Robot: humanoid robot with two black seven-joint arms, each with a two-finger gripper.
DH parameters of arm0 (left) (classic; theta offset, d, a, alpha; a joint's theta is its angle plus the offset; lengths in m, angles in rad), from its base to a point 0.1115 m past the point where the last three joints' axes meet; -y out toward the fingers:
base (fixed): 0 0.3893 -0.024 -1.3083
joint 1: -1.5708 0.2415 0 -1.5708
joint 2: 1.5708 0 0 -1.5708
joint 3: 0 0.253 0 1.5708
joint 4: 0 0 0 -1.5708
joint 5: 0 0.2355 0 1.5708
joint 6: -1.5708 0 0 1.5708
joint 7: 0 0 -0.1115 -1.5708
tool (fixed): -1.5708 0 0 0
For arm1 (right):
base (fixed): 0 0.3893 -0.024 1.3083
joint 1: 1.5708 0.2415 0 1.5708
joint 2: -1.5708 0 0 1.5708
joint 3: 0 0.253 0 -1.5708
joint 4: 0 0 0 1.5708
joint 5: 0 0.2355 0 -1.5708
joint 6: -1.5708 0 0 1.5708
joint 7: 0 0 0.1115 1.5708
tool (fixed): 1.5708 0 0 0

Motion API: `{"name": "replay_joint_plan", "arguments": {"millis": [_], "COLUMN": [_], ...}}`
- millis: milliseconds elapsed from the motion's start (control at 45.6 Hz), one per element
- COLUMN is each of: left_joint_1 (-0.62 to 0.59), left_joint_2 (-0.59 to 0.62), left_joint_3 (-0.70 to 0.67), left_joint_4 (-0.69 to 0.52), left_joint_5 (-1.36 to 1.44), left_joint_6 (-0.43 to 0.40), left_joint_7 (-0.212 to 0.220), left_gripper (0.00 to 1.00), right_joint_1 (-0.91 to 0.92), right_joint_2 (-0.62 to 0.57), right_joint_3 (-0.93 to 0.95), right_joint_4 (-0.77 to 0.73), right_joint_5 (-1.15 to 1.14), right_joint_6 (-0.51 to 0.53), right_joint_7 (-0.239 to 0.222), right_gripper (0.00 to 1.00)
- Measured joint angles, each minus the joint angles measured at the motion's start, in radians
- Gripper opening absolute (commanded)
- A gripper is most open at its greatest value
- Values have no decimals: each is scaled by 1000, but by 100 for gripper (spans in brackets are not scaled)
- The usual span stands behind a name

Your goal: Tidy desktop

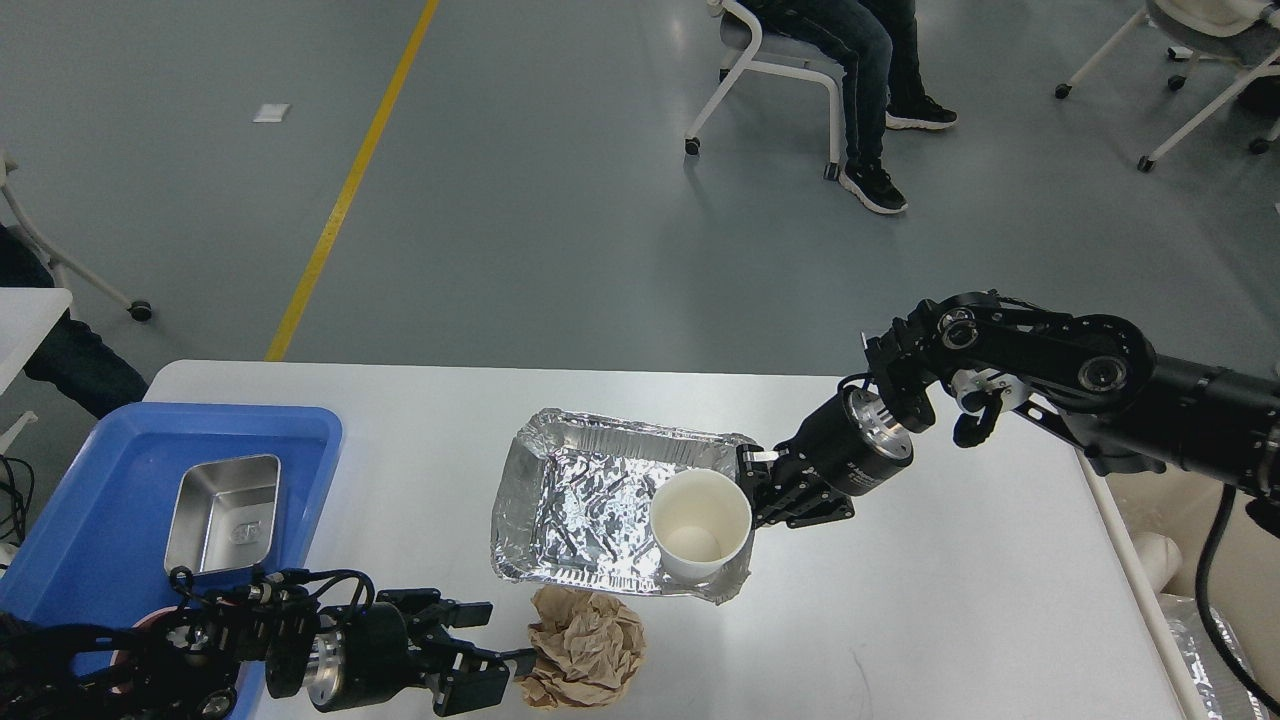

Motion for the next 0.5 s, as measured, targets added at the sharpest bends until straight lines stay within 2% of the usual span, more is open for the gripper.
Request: {"name": "replay_joint_plan", "arguments": {"millis": [153,175,351,394,504], "left_joint_1": [3,5,19,20,21], "left_joint_2": [-45,-50,-88,-93,-107], "left_joint_3": [0,0,1,1,1], "left_joint_4": [37,41,76,83,106], "left_joint_5": [15,21,97,104,108], "left_joint_6": [2,2,1,-2,-5], "left_joint_7": [0,-1,-2,-3,-3], "left_gripper": [53,44,6,1,0], "right_joint_1": [0,0,0,0,1], "right_joint_2": [0,0,0,0,0], "right_joint_3": [1,1,2,2,2], "right_joint_4": [1,1,2,2,2], "right_joint_5": [0,0,0,0,0], "right_joint_6": [0,0,1,1,1], "right_joint_7": [0,0,0,0,0], "right_gripper": [0,0,0,0,0]}}
